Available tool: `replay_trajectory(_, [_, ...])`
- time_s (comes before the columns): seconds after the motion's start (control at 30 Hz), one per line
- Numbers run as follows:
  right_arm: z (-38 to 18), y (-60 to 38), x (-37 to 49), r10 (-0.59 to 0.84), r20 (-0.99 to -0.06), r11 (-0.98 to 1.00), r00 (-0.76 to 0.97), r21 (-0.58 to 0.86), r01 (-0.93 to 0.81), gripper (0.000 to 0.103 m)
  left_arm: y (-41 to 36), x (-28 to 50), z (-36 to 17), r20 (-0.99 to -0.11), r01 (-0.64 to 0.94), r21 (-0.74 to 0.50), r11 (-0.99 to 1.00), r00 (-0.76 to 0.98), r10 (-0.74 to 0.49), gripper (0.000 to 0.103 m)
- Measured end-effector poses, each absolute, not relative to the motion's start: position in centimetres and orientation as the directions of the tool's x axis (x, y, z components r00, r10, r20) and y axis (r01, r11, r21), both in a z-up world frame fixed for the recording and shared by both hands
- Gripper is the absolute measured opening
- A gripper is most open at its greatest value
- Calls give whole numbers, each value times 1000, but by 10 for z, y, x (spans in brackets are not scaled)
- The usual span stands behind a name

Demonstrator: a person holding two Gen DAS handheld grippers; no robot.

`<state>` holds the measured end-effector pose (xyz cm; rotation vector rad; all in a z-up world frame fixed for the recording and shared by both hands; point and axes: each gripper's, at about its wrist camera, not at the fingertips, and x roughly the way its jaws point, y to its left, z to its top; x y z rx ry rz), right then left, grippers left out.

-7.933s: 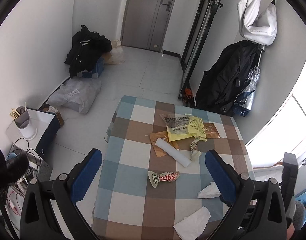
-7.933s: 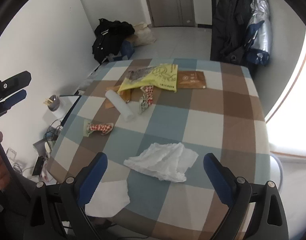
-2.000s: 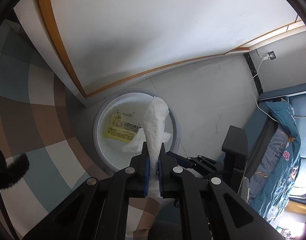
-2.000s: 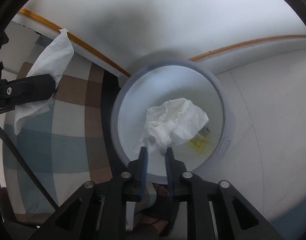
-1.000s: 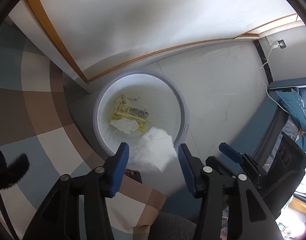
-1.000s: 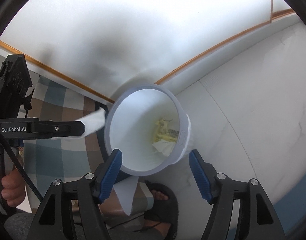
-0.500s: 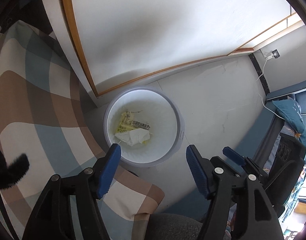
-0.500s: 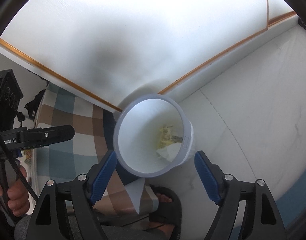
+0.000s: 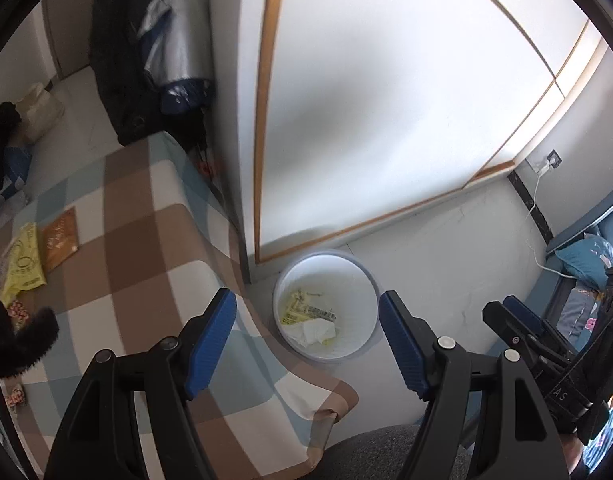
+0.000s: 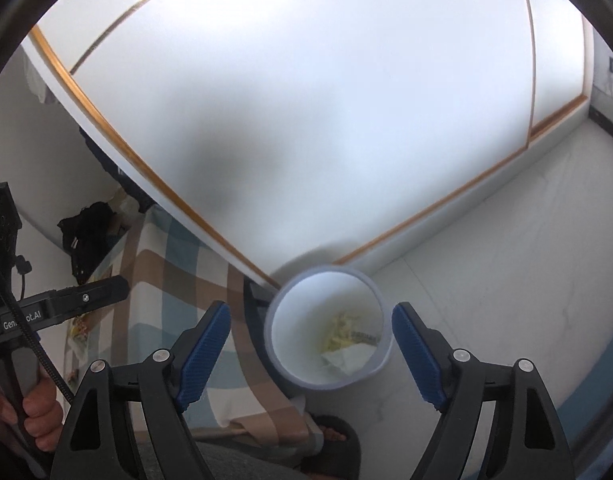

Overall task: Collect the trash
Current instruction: 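Move both grippers back over the table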

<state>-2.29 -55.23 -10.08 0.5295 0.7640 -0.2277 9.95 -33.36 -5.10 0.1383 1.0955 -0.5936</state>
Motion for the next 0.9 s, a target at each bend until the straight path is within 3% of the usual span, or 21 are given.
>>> replay_trajectory(0.13, [-63,-527,-23,-27,-645,876,763,352,329,83,-305,99,-24,-818,470,-160,868,429,-383,72])
replay_trajectory(0.23, [-40,-503,-20,-19,-609,899,793,337,280,83,-280,96,-2,-772,433,-140,890,515,-372,81])
replay_trajectory(0.33, [-20,-477,-19,-1,-579,915,815,328,235,84,-251,96,17,-727,398,-136,907,581,-364,82])
replay_trajectory(0.6, [8,-413,-19,60,-533,941,844,313,131,90,-175,88,42,-642,290,-135,948,702,-306,91])
replay_trajectory(0.9, [20,-331,-11,171,-531,960,830,281,-18,95,-97,85,40,-622,161,-119,980,757,-200,92])
